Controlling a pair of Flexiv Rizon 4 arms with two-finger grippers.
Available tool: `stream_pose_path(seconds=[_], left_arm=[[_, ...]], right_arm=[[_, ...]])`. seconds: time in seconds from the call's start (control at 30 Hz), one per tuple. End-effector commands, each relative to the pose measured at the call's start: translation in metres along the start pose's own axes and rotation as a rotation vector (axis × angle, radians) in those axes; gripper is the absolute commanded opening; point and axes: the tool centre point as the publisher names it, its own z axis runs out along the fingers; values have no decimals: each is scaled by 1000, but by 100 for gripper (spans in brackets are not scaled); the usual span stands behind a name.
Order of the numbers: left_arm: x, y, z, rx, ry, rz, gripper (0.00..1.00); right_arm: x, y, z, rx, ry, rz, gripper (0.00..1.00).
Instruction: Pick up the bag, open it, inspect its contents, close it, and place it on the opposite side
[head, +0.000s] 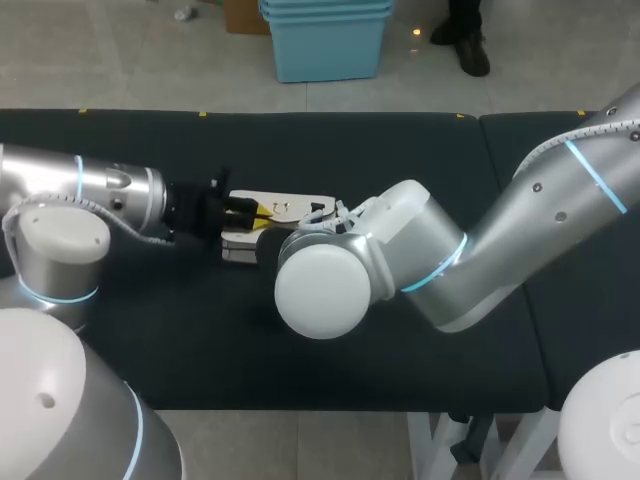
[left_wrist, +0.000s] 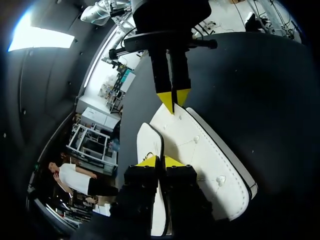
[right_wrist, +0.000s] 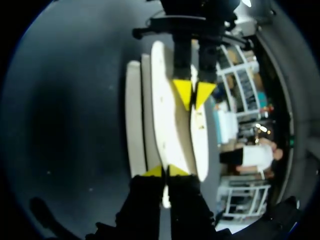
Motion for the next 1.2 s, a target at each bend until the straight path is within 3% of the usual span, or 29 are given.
stream_pose_path(seconds=[0.03,0.4,0.7,1.2], left_arm=[[0,6,-1,9,6,-4,0],[7,2,-12,30,27,4,0],[9,3,7,34,99,9,0],[1,12,9,33,66,-24,0]], right_arm=[[1,1,2,3,-4,1,0],[1,1,2,3,-4,1,0],[1,1,2,3,-4,1,0],[1,1,2,3,-4,1,0]])
